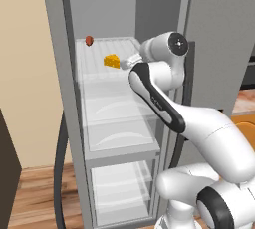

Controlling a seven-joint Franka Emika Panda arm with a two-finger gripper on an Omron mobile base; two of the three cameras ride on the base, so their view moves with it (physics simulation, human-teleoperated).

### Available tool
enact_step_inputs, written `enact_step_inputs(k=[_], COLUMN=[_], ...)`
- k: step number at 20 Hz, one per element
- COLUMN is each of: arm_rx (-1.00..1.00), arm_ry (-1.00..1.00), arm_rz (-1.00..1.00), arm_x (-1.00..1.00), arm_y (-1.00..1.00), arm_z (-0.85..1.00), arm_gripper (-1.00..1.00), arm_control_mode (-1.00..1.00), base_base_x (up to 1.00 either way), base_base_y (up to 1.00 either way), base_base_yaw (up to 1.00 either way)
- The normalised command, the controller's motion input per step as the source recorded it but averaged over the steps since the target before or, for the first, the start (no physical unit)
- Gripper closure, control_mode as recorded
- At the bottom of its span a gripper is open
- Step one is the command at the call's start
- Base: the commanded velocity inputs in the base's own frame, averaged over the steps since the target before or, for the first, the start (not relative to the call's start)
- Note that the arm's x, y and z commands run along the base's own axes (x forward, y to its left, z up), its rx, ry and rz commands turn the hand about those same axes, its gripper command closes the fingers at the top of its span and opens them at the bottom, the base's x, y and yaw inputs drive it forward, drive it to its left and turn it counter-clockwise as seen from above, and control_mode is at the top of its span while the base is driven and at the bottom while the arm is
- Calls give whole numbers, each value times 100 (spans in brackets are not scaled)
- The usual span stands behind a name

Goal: Pick the cheese from the fridge and the cheese grater from the cabinet and place them next to the salad bowl.

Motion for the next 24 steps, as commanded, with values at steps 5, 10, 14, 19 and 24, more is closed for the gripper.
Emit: enact_step_inputs(k=[5,10,14,19,24], arm_rx=[0,0,1,1,1], arm_ry=[1,4,12,13,2], arm_rz=[-1,0,0,0,-1], arm_x=[19,21,22,29,25], arm_y=[5,3,0,2,18], arm_z=[-6,-18,-20,-12,-12], arm_gripper=[-100,-100,-100,-100,-100], arm_control_mode=[-100,-100,-100,-100,-100], base_base_x=[0,0,0,0,0], base_base_y=[0,0,0,0,0], base_base_yaw=[0,0,0,0,0])
